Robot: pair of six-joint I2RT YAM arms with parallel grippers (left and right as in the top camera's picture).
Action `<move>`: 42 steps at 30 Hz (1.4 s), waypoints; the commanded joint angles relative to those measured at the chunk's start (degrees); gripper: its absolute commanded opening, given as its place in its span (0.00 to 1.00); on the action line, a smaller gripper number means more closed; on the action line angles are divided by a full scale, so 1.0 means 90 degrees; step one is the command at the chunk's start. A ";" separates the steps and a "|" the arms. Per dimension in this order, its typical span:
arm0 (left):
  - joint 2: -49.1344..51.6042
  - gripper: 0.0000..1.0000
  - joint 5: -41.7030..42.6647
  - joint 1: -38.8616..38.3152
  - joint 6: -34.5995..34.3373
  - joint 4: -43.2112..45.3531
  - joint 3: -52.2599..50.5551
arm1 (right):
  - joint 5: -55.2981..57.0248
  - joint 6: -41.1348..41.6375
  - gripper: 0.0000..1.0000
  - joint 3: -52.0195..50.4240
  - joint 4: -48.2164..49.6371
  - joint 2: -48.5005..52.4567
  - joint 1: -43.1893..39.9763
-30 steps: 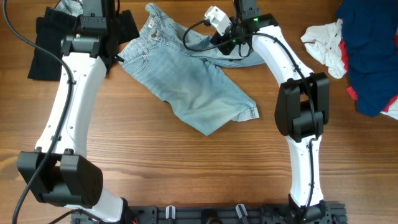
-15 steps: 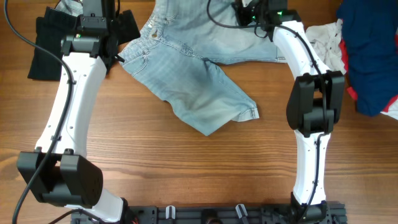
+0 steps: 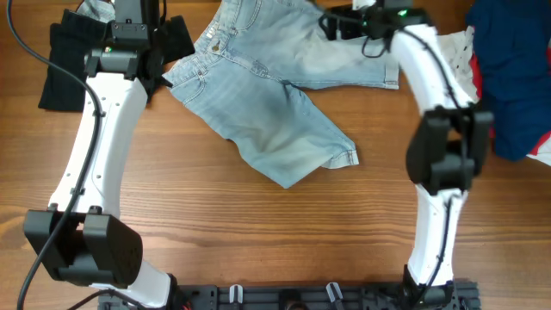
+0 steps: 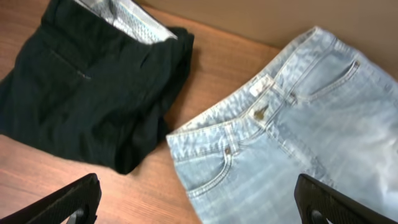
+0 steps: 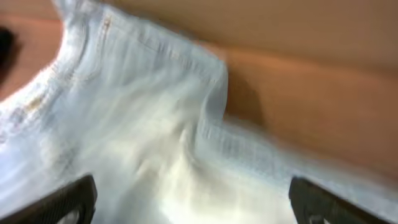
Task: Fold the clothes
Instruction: 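Drag the jeans leg rightward with the right gripper to flatten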
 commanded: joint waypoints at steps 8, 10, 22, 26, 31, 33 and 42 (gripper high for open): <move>0.0240 1.00 0.0075 0.0189 0.0216 -0.0100 -0.0017 | -0.0066 0.0612 1.00 -0.0379 -0.3631 -0.1345 0.0352; 0.0240 1.00 0.0075 0.0289 0.0214 -0.0095 -0.0017 | -0.0063 0.0675 1.00 -0.0792 -0.3730 -0.1345 0.0478; 0.0245 1.00 0.0432 0.0712 0.0219 -0.0245 -0.0017 | -0.0012 0.0838 0.87 -0.3704 -0.2856 -0.1348 0.0634; 0.0248 1.00 0.0432 0.0712 0.0219 -0.0294 -0.0017 | -0.0012 0.0814 0.58 -0.4367 -0.2467 -0.1348 0.0627; 0.0248 1.00 0.0435 0.0712 0.0219 -0.0406 -0.0017 | 0.0457 0.0872 0.04 -0.4512 -0.2283 -0.1379 0.0527; 0.0248 1.00 0.0435 0.0712 0.0216 -0.0413 -0.0017 | 0.0869 0.0889 0.04 -0.4473 -0.2261 -0.1409 0.0352; 0.0248 1.00 0.0595 0.0712 0.0216 -0.0408 -0.0017 | 0.1413 0.1124 0.04 -0.3857 -0.1987 -0.1445 -0.1440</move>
